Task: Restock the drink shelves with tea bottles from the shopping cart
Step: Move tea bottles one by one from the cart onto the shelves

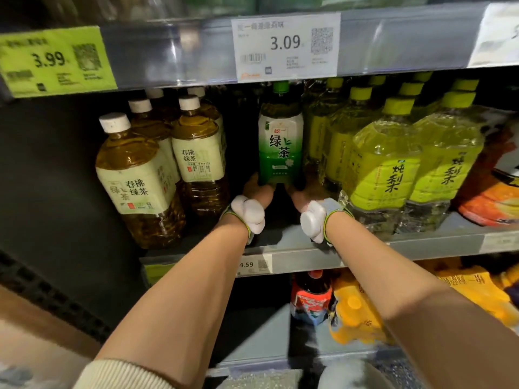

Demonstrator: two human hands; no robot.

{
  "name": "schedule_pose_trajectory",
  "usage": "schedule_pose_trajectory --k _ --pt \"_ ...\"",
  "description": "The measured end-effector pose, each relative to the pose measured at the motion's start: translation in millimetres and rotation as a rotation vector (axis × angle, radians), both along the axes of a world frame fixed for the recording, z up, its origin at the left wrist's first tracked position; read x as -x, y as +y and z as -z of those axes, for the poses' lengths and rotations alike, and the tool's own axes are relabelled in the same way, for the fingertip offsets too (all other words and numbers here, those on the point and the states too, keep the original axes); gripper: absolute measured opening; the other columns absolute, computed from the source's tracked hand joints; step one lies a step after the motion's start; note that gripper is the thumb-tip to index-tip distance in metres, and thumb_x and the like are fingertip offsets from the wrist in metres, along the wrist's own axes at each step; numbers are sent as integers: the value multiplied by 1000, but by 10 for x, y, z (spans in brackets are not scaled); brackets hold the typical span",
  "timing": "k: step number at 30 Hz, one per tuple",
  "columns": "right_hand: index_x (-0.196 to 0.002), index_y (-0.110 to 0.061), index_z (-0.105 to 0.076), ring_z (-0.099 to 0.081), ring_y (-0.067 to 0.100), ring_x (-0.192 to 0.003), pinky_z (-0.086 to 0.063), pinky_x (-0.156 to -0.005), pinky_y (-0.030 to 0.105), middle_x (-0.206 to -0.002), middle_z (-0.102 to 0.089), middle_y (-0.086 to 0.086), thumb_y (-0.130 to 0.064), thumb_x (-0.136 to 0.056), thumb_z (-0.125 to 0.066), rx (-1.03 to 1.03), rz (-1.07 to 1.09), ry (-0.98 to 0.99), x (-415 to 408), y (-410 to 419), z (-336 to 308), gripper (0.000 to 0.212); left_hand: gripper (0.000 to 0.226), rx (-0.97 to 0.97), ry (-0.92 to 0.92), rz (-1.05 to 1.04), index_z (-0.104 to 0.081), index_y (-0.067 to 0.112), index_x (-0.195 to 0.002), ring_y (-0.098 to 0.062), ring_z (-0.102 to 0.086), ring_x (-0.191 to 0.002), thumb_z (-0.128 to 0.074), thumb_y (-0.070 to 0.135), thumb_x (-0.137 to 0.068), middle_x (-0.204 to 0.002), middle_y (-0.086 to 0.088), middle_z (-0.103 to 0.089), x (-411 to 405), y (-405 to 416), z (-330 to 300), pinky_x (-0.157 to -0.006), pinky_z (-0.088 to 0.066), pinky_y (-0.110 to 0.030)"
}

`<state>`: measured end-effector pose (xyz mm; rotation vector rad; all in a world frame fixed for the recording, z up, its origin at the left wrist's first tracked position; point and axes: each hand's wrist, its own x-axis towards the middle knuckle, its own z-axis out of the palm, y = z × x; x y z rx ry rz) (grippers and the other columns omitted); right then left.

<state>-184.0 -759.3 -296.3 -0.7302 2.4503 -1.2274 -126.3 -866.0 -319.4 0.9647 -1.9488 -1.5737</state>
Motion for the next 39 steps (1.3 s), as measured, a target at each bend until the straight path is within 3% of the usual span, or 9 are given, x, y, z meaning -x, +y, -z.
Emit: schedule_pose_trajectory --k 4,11,17,22,26,28,30,34,39 --pt "-142 -9 -38 -41 31 -133 -34 -103 31 -146 -41 12 -36 -96 -50 -76 -31 -75 -176 188 -126 54 36 71 -199 52 -55 0 -127 -35 -54 -121 -48 18 -97 -129 -21 -58 -260 272 -330 -104 -44 -42" --pt "-125 -5 -54 -56 31 -112 -43 -90 32 -123 -59 13 -33 -94 -54 -6 30 -256 -635 694 -756 42 39 6 -335 50 -50 0 -134 -33 -50 -126 -41 18 -100 -136 -17 -53 -680 770 -873 -106 -41 -36" --pt "-129 -3 -53 -59 26 -111 -43 -87 26 -121 -62 14 -24 -96 -52 21 94 -361 -1083 1410 -1822 39 37 -254 -203 -79 -55 3 -128 -24 -59 -109 -44 -3 -92 -120 -10 -61 -1182 1351 -1711 -99 -44 -33" --pt "-102 11 -61 -50 22 -74 -39 -66 36 -80 -59 24 -30 -95 -48 78 188 -375 -1341 1938 -2441 44 31 -296 -169 -46 -62 9 -120 -23 -61 -101 -53 3 -91 -115 -9 -66 -1537 1756 -2310 -93 -47 -34" --pt "-113 -8 -66 -56 20 -88 -51 -84 44 -95 -61 7 -26 -94 -51 133 274 -384 -1677 2533 -3168 29 27 -325 -152 15 -64 10 -118 -18 -57 -85 -54 9 -92 -100 -6 -64 -1893 2234 -2974 -79 -45 -30" --pt "-114 -15 -63 -55 15 -81 -50 -74 34 -94 -57 -1 -29 -94 -53 158 298 -372 -1826 2815 -3427 26 26 -345 -129 44 -63 9 -117 -18 -56 -87 -54 8 -93 -97 -6 -63 -2032 2449 -3287 -77 -45 -30" --pt "-114 -16 -63 -57 19 -81 -48 -69 33 -95 -60 2 -31 -94 -53 159 332 -362 -1962 3076 -3611 27 26 -358 -128 69 -63 8 -117 -17 -56 -82 -53 8 -93 -87 -4 -62 -2147 2645 -3525 -73 -46 -30" --pt "-120 -12 -61 -60 29 -111 -49 -96 48 -121 -62 10 -33 -95 -50 102 415 -335 -2251 3698 -4012 35 24 -364 -147 149 -63 10 -114 -19 -55 -84 -54 11 -92 -87 -4 -61 -2360 3090 -3958 -84 -48 -35" --pt "-123 -13 -59 -57 30 -117 -49 -97 49 -128 -59 10 -32 -95 -51 110 510 -359 -2448 4442 -4257 34 22 -349 -148 235 -63 11 -110 -15 -53 -72 -49 8 -93 -78 0 -59 -2460 3663 -4311 -78 -45 -34"
